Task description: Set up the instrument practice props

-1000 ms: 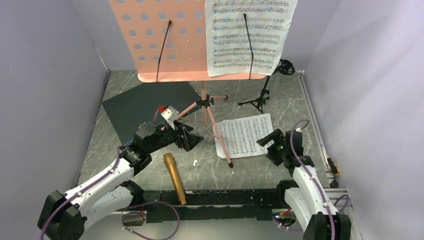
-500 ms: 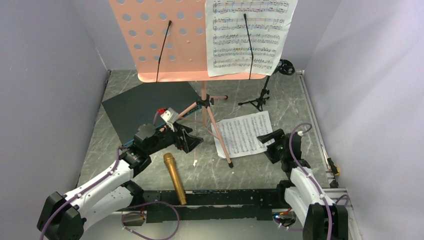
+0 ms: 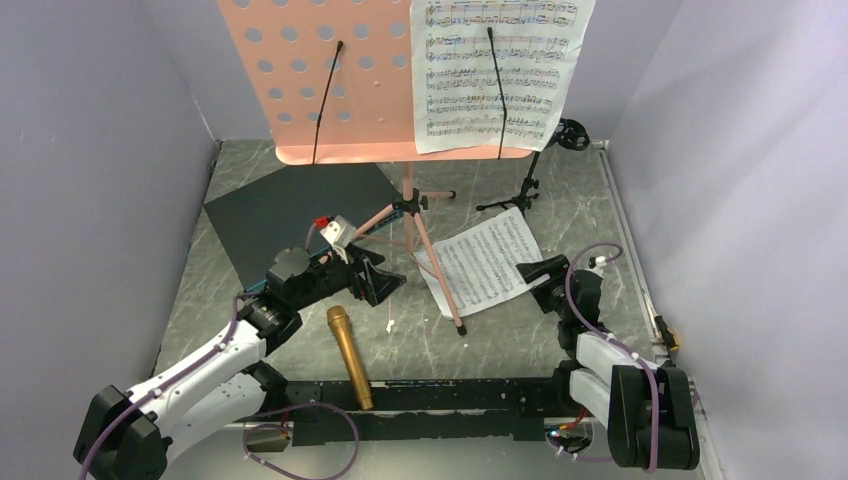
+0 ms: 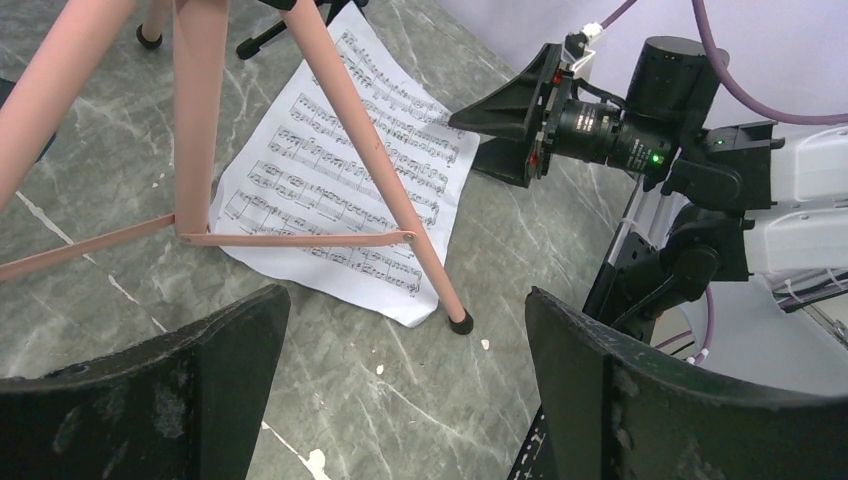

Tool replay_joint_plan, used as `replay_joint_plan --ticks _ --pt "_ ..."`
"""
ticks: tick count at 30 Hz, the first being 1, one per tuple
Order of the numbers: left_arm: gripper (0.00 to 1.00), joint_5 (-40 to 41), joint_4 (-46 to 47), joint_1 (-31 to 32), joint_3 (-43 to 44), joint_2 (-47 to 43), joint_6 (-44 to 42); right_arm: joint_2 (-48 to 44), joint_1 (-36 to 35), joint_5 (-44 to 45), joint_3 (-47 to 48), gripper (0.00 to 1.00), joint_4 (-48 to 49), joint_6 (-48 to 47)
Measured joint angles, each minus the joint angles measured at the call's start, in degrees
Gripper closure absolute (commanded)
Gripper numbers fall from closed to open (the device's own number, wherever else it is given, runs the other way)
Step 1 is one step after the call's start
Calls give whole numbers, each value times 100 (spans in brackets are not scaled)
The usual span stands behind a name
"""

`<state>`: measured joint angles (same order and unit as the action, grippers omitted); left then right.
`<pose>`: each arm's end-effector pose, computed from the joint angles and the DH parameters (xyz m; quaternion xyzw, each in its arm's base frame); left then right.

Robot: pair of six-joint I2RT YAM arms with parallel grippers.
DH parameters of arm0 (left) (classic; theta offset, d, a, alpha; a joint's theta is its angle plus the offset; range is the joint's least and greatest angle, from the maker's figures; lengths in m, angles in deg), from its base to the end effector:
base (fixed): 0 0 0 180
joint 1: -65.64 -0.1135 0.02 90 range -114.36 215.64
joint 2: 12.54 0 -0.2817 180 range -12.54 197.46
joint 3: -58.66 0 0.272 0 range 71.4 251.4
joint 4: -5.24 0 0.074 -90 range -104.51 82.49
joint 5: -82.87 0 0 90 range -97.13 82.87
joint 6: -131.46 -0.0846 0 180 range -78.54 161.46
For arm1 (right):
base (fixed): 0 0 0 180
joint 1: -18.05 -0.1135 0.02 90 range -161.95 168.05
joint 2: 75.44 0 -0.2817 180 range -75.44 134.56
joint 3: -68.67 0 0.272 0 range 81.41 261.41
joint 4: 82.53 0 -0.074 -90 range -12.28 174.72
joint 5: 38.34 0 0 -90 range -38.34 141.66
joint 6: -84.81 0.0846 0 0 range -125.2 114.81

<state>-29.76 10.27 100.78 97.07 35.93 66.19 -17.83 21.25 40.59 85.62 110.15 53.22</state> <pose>0.1878 -0.1720 0.2635 0.1976 0.7081 -0.4559 0.5017 0.2147 0.0043 0.1005 0.3942 0.7582 0.3109 0.4161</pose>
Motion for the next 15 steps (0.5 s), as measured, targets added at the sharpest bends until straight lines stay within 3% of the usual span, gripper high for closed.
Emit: replay_joint_plan --ticks 8,15 --pt "7 2 2 0 0 57 -2 337 4 -420 -20 47 1255 -487" --pt "7 0 9 0 2 151 -4 1228 2 -780 46 42 2127 -682"
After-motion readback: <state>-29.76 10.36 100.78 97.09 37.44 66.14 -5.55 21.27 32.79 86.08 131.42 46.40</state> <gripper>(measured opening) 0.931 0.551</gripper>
